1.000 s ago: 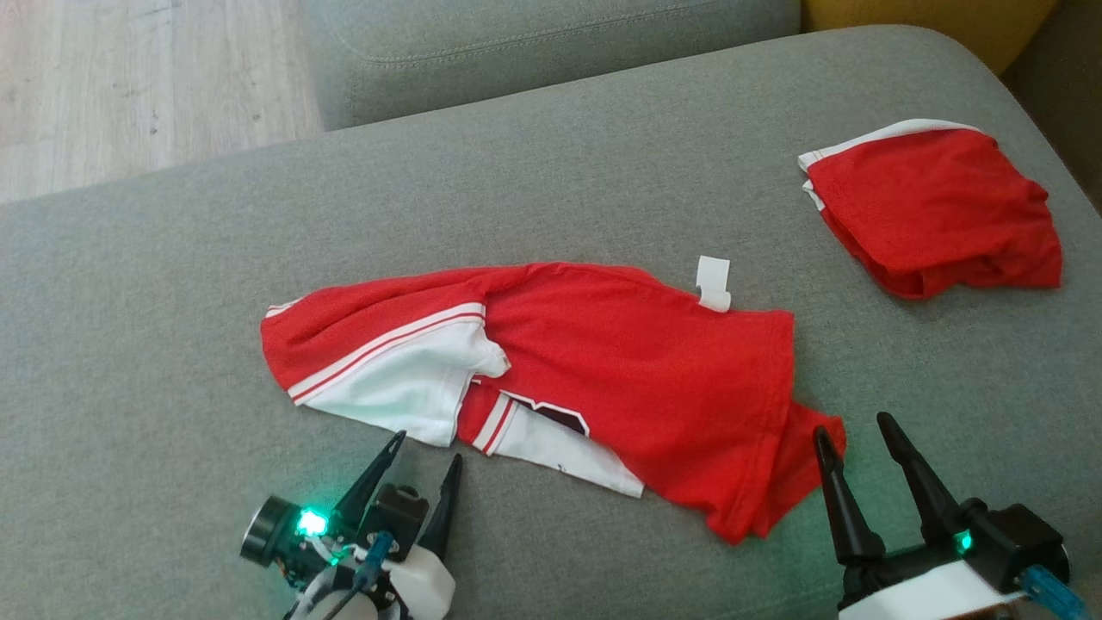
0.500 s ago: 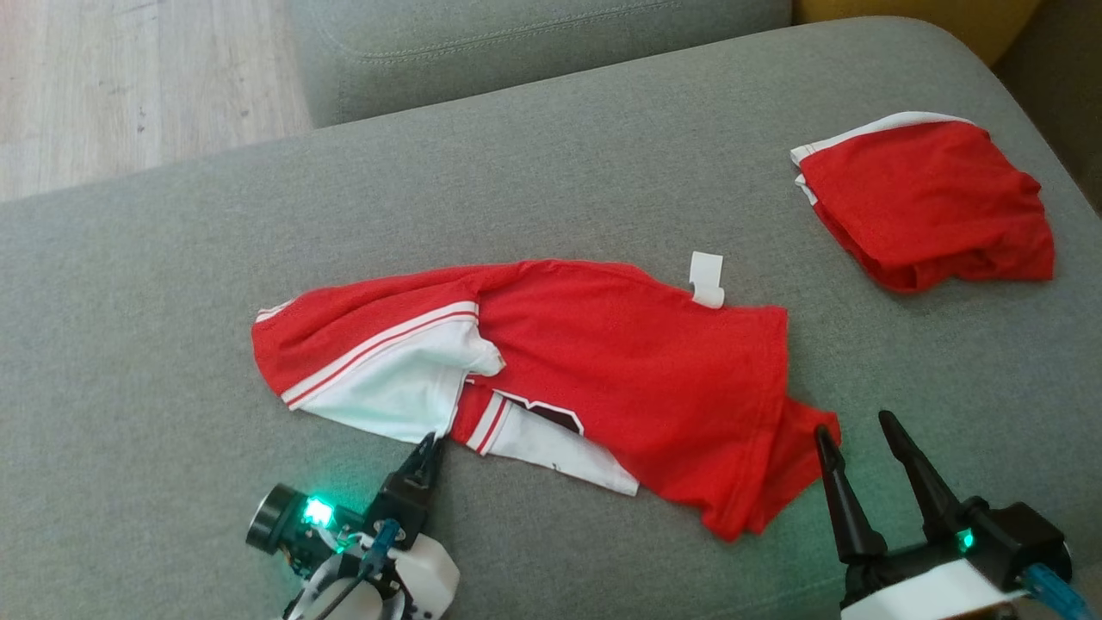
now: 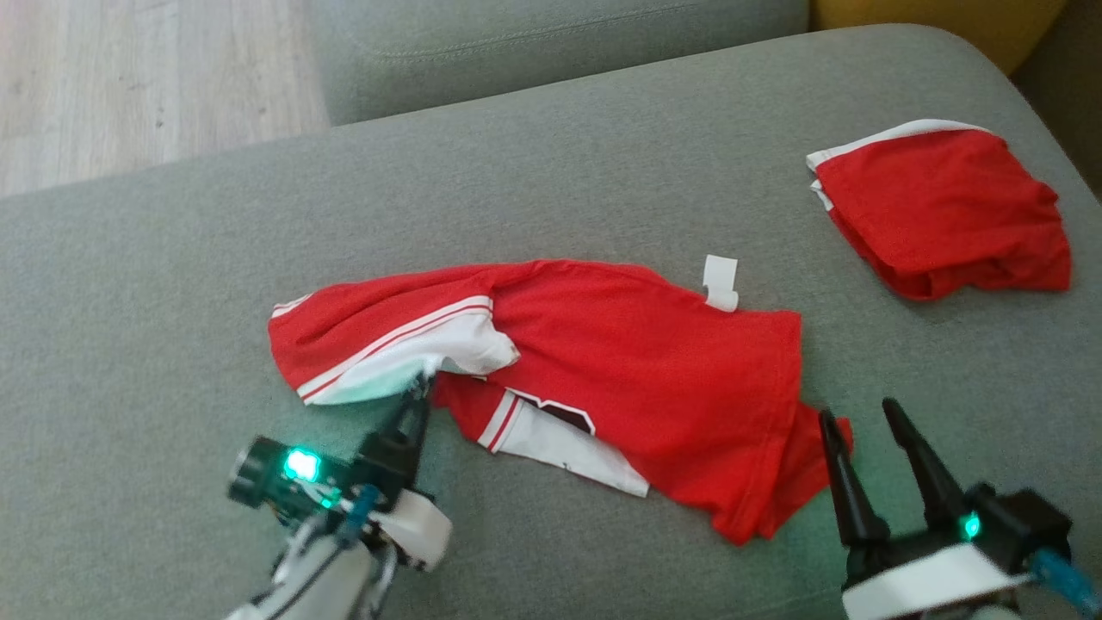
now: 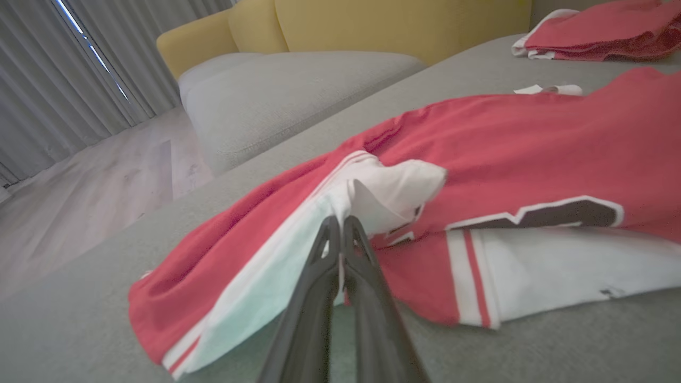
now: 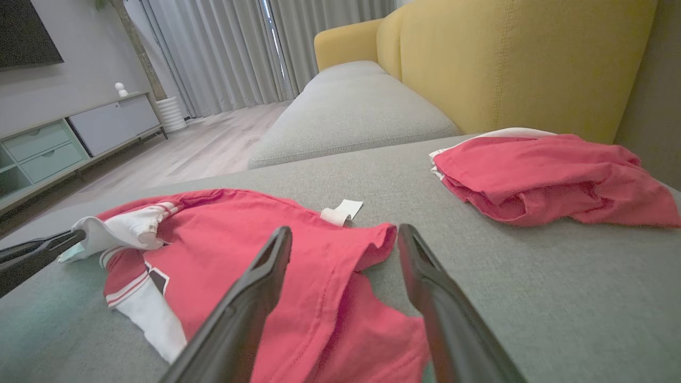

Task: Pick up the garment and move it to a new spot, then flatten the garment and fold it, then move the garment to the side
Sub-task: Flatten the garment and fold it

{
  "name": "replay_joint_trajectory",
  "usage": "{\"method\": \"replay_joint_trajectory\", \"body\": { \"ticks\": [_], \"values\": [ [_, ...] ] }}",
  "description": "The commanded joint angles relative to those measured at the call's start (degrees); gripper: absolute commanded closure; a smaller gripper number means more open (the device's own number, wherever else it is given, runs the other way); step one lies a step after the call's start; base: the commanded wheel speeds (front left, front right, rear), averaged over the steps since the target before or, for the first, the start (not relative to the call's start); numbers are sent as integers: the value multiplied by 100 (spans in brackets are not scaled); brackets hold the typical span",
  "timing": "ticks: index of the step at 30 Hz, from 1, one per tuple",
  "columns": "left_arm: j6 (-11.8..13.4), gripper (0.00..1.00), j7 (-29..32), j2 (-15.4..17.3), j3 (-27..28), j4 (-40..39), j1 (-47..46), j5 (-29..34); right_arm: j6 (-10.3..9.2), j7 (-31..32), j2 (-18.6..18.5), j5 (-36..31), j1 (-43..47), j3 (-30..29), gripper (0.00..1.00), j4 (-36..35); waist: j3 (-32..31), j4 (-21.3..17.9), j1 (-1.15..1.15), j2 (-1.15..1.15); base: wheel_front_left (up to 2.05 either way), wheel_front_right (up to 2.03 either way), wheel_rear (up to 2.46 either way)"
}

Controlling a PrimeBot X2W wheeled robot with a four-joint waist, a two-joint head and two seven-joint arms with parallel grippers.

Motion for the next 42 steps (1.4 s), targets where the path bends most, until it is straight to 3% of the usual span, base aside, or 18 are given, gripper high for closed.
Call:
{"method": "replay_joint_trajectory", "body": {
  "ticks": [1,7,13,18,33,34,36,37,38,39,42],
  "values": [
    [59,100,-29,251,296,-347,-253,19,-5,-54,-171,113,-430,111,0,-67,47,52,0,0,0,0,0],
    [39,100,-29,577,419,-779,-505,86,-5,174,-328,497,-1156,109,0,774,138,108,0,0,0,0,0],
    [2,100,93,826,476,-1037,-835,133,-5,1458,-315,1169,-2250,201,0,1723,252,120,0,0,0,0,0],
    [-24,100,196,916,447,-1178,-995,167,-5,2003,-500,1247,-2857,361,0,2370,331,155,0,0,0,0,0],
    [-10,100,293,986,333,-1377,-1086,157,-5,1766,-590,1550,-3498,1102,2,3605,514,385,0,0,0,0,0],
    [-12,100,292,989,326,-1379,-1089,151,-5,1730,-598,1580,-3530,1152,9,3666,519,400,0,0,0,0,0],
    [-14,100,292,996,314,-1377,-1096,143,-5,1681,-617,1632,-3586,1264,53,3775,531,425,0,0,0,0,0],
    [-14,100,293,997,308,-1377,-1099,138,-5,1668,-624,1666,-3609,1316,66,3828,536,436,0,0,0,0,0],
    [-12,100,291,1000,304,-1373,-1100,132,-5,1667,-628,1704,-3629,1371,92,3882,537,445,0,0,0,0,0],
    [-11,100,288,1004,301,-1368,-1098,125,-5,1656,-633,1742,-3644,1427,100,3923,533,453,0,0,0,0,0],
    [-1,100,267,1019,306,-1344,-1080,91,-5,1435,-710,1788,-3686,1576,100,3962,485,460,0,0,0,0,0]
  ]
}}
